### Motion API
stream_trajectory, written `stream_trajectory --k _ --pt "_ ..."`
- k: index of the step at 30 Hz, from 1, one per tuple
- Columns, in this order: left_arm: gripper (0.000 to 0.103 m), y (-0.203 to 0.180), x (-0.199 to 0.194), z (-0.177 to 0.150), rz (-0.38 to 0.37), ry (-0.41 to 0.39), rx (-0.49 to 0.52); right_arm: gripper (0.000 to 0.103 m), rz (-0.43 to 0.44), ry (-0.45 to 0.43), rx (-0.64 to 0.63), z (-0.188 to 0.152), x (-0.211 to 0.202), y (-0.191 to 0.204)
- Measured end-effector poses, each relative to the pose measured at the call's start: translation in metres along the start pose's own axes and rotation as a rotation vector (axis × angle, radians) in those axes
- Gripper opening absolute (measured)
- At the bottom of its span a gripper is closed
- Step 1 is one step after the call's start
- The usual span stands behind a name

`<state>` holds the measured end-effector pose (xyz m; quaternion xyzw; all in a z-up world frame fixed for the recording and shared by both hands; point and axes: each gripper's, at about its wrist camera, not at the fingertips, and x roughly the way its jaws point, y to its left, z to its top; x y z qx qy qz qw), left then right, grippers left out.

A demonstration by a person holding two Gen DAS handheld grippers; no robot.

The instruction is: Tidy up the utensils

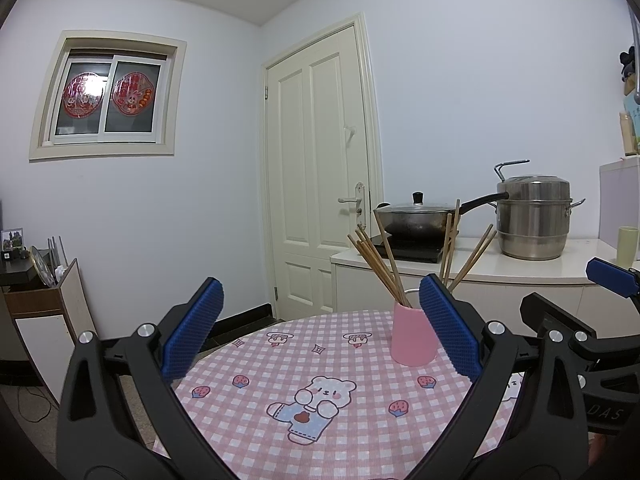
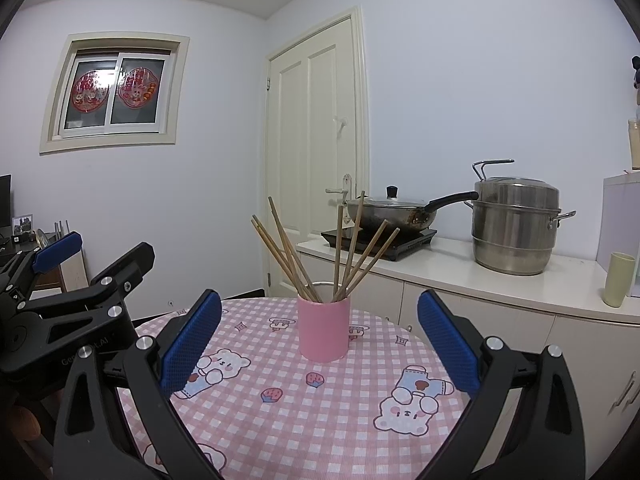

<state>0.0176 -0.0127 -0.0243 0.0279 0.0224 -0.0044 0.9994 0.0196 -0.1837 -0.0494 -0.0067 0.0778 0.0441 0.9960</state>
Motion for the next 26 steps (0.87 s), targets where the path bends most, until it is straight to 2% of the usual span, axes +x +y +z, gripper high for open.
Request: stream_trajectory --k 26 --pt "0.097 -0.0014 0.0085 -0.0057 -0.005 0.032 -0.014 0.095 -0.001 0.031 0.024 -0.0069 0.0034 0.0025"
